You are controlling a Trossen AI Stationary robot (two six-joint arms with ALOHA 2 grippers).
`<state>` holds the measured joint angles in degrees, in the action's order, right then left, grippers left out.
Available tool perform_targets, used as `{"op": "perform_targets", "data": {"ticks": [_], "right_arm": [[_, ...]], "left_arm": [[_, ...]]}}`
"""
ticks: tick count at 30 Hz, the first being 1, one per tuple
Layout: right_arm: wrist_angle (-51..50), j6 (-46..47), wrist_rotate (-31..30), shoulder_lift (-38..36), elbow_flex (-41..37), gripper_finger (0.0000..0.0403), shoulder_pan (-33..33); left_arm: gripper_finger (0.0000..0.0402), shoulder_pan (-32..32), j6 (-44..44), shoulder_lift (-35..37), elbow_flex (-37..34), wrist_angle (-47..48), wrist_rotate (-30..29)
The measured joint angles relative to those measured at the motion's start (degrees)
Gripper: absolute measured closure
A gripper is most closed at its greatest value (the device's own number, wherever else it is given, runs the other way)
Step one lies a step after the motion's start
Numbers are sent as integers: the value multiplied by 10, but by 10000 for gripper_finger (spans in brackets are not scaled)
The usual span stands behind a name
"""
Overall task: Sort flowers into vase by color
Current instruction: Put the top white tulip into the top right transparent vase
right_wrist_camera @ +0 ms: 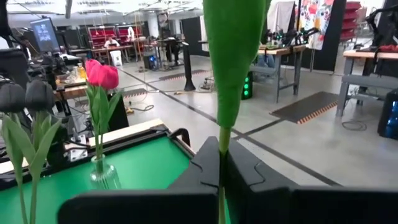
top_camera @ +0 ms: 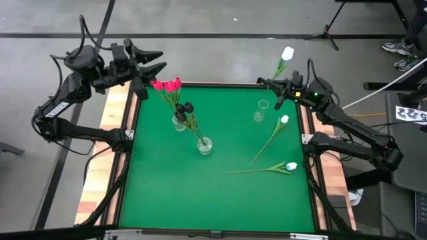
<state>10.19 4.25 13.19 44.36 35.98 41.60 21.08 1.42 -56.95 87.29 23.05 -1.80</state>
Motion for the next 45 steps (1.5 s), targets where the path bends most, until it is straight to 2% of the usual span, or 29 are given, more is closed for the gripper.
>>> {"op": "perform_targets", "data": {"ticks": [13,18,28,31,39,45], "right_arm": [[2,3,14,-7,-68,400,0],[39,14,14,-6,-107,398,0],[27,-2,44,-6,-113,394,0],[16,-13,44,-6,-113,369,0],[20,-15,53,-6,-113,264,0],[33,-14,73,-8,-113,227,0]], "left_arm": [[220,0,-11,-2,0,5,-1],[220,0,-15,-2,0,5,-2],[220,0,-28,-2,0,32,-14],[220,0,-31,-2,0,39,-17],[220,0,-38,-2,0,50,-17],[220,0,-40,-2,0,50,-17]]}}
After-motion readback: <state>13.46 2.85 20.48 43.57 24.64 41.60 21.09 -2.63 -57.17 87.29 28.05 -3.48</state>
